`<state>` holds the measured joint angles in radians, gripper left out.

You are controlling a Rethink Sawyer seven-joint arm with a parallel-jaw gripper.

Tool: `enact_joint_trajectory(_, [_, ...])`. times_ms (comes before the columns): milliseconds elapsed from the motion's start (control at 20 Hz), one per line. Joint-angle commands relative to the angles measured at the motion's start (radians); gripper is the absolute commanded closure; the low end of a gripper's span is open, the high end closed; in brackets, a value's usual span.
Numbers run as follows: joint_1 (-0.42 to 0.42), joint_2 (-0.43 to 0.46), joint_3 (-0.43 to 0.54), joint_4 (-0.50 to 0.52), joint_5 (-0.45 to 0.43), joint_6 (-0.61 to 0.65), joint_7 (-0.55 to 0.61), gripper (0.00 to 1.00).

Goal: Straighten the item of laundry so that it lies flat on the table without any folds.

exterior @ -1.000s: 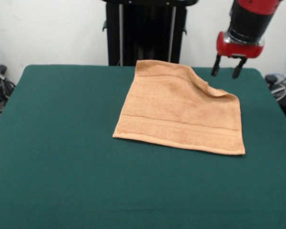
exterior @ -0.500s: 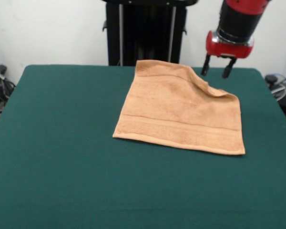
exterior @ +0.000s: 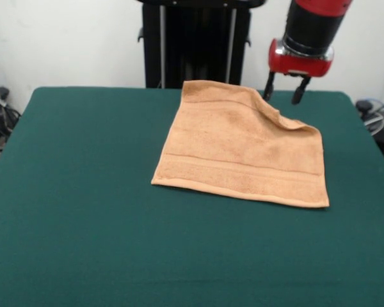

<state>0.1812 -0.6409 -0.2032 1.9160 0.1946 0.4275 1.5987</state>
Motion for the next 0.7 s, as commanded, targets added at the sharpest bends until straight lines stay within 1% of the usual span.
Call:
enact_joint_trajectory(50, [-0.016,0.004,0.041,-0.039,-0.049,0.072,0.109,0.0])
enact_joint_trajectory(250, [-0.016,0.002,0.038,-0.044,-0.051,0.081,0.107,0.0])
enact_joint_trajectory(700, [-0.059,0.026,0.063,-0.061,-0.065,0.066,0.081,0.0])
